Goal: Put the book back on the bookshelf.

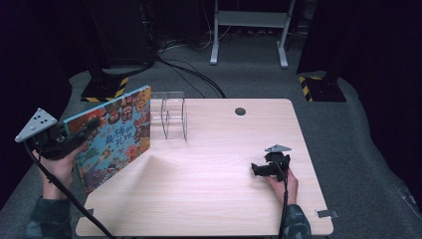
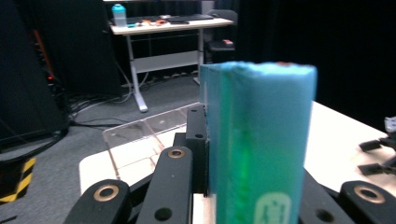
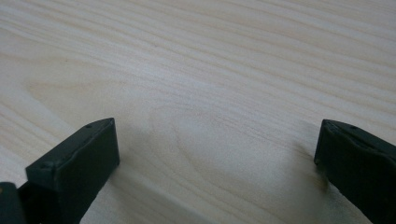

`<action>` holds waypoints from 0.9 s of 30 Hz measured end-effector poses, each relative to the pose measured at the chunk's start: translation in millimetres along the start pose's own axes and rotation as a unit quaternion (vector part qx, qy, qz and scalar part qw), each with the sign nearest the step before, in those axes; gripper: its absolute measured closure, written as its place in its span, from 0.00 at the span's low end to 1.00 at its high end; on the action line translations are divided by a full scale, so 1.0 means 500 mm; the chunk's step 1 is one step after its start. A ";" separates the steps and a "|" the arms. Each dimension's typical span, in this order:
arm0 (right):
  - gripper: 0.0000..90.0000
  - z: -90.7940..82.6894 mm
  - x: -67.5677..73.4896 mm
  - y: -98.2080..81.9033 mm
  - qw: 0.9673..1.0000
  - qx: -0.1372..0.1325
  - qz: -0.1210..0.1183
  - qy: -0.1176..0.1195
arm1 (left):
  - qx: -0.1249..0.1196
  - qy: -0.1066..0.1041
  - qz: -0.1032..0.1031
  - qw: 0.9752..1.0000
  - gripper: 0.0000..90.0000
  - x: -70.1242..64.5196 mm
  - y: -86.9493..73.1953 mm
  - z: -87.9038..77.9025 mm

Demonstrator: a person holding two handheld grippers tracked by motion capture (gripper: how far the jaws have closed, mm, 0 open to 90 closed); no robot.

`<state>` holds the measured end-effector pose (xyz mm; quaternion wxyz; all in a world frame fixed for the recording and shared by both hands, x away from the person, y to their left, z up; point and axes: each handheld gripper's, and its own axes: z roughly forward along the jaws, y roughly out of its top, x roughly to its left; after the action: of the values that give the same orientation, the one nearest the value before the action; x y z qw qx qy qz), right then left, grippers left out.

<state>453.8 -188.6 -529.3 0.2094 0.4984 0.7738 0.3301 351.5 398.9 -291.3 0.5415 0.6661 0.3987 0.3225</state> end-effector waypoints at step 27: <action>0.00 0.000 0.000 0.001 1.000 0.002 -0.001 0.001 | -0.013 0.098 -0.005 0.995 0.89 0.031 -0.010 0.026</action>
<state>454.3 -188.5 -529.1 0.2079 0.4977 0.7751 0.3290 369.1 407.2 -299.1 0.5103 0.6220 0.4490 0.3887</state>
